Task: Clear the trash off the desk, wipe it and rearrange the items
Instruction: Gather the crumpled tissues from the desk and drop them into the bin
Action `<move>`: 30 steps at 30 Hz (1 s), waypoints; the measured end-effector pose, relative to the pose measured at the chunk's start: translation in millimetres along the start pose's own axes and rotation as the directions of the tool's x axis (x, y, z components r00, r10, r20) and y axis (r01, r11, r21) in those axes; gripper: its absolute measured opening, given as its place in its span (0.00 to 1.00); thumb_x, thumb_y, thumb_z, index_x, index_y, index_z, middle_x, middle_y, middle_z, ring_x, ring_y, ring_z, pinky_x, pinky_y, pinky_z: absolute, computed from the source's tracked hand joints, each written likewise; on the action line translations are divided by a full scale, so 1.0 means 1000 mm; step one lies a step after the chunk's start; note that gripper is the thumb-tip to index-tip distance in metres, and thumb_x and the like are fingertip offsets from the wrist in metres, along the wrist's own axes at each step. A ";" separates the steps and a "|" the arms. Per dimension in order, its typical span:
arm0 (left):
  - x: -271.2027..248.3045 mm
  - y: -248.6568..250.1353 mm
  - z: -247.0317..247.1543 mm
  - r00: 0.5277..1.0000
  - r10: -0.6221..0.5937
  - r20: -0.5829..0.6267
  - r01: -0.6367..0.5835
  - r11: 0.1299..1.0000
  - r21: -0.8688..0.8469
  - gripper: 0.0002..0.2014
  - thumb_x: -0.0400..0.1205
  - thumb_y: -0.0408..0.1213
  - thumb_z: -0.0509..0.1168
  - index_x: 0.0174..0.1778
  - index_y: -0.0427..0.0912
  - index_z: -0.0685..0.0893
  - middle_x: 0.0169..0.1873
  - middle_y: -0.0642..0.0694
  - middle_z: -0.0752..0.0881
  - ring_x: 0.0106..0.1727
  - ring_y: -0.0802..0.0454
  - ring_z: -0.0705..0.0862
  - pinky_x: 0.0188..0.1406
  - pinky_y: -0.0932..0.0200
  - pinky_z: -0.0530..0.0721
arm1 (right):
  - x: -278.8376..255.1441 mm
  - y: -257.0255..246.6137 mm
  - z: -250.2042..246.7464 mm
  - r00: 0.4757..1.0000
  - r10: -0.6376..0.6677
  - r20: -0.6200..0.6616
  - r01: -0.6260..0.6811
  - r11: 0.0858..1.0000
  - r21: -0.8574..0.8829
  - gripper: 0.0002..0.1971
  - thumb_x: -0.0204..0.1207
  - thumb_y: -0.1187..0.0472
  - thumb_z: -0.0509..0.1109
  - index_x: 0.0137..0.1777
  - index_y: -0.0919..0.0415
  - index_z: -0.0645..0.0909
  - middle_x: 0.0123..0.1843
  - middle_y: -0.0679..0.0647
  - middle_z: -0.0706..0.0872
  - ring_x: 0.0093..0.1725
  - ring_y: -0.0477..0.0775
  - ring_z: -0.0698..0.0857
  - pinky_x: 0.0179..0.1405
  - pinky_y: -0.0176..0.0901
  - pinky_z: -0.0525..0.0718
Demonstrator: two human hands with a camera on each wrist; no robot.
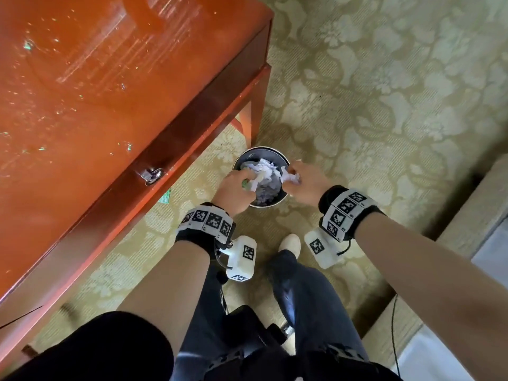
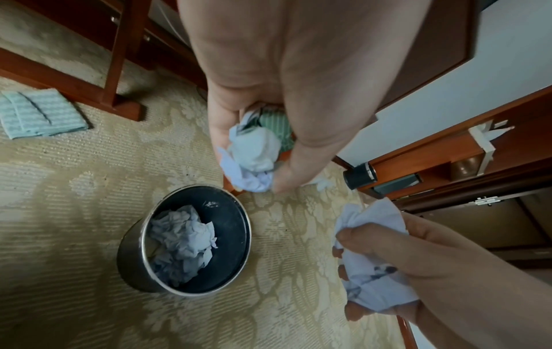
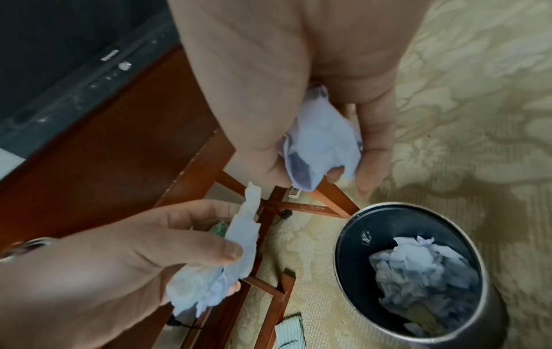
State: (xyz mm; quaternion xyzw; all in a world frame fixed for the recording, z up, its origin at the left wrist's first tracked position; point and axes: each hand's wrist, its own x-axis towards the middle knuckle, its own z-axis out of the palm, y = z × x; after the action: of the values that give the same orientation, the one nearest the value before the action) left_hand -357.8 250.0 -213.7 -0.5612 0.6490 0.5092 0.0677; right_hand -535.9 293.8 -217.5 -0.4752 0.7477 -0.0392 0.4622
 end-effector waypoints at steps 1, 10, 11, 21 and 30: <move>0.008 -0.007 0.006 1.000 -0.004 0.006 0.004 1.000 -0.005 0.21 0.79 0.28 0.64 0.68 0.42 0.77 0.69 0.42 0.74 0.67 0.45 0.75 0.57 0.60 0.71 | 0.008 0.006 0.006 1.000 0.024 0.010 -0.024 0.999 0.024 0.11 0.78 0.60 0.65 0.56 0.64 0.73 0.36 0.54 0.76 0.33 0.53 0.76 0.28 0.39 0.72; 0.089 -0.059 0.054 0.998 -0.034 0.052 0.033 0.999 0.009 0.19 0.80 0.33 0.65 0.68 0.39 0.74 0.64 0.42 0.77 0.56 0.46 0.77 0.51 0.60 0.71 | 0.088 0.057 0.060 0.945 0.307 0.114 -0.318 0.781 0.538 0.04 0.75 0.65 0.69 0.48 0.60 0.78 0.43 0.57 0.80 0.36 0.54 0.82 0.26 0.44 0.86; 0.097 -0.063 0.058 0.998 -0.041 0.057 0.041 0.999 0.001 0.18 0.80 0.34 0.64 0.66 0.39 0.74 0.60 0.43 0.77 0.51 0.47 0.76 0.47 0.60 0.71 | 0.097 0.060 0.065 0.928 0.338 0.155 -0.360 0.712 0.604 0.06 0.76 0.66 0.69 0.51 0.62 0.77 0.45 0.57 0.79 0.38 0.54 0.81 0.26 0.44 0.86; 0.158 -0.100 0.089 0.989 -0.121 0.085 0.136 0.970 -0.204 0.22 0.83 0.41 0.63 0.72 0.40 0.71 0.69 0.43 0.74 0.65 0.43 0.77 0.56 0.56 0.74 | 0.146 0.099 0.109 0.880 0.412 0.237 -0.424 0.456 0.782 0.22 0.80 0.59 0.64 0.72 0.67 0.72 0.52 0.59 0.81 0.50 0.60 0.82 0.49 0.51 0.88; 0.150 -0.094 0.091 0.978 -0.110 0.178 0.194 0.789 -0.583 0.15 0.85 0.46 0.58 0.65 0.44 0.74 0.62 0.46 0.75 0.61 0.48 0.77 0.49 0.51 0.85 | 0.135 0.100 0.104 0.898 0.299 0.322 -0.382 0.166 0.909 0.29 0.81 0.45 0.64 0.79 0.55 0.64 0.75 0.62 0.69 0.64 0.67 0.76 0.51 0.66 0.84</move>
State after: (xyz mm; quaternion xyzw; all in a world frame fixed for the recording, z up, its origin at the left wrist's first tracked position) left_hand -381.2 232.3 -410.5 -0.5688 0.4020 0.7170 -0.0282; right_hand -543.7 286.9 -414.6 0.0832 0.6369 -0.3636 0.6747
